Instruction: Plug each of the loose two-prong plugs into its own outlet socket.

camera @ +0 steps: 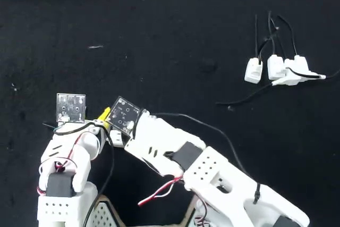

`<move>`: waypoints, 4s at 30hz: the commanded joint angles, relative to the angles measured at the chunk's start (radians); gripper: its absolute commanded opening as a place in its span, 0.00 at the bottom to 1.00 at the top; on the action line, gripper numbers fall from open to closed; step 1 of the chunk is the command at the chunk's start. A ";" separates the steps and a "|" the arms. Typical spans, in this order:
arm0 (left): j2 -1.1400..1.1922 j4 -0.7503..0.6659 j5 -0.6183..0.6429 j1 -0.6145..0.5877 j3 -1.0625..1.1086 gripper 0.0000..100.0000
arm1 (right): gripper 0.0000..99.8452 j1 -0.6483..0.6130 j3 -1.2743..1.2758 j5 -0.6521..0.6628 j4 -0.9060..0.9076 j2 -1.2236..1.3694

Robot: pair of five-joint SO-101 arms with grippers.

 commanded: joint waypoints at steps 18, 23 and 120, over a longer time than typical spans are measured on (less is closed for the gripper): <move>0.008 -0.011 -0.011 0.027 -0.002 0.22 | 0.01 -0.026 0.050 -0.230 -0.169 -0.054; 0.008 -0.009 -0.011 0.027 -0.002 0.22 | 0.01 -0.025 0.050 -0.233 -0.169 -0.054; 0.008 -0.032 -0.005 -0.028 0.024 0.22 | 0.12 0.037 -0.013 -0.331 -0.035 0.036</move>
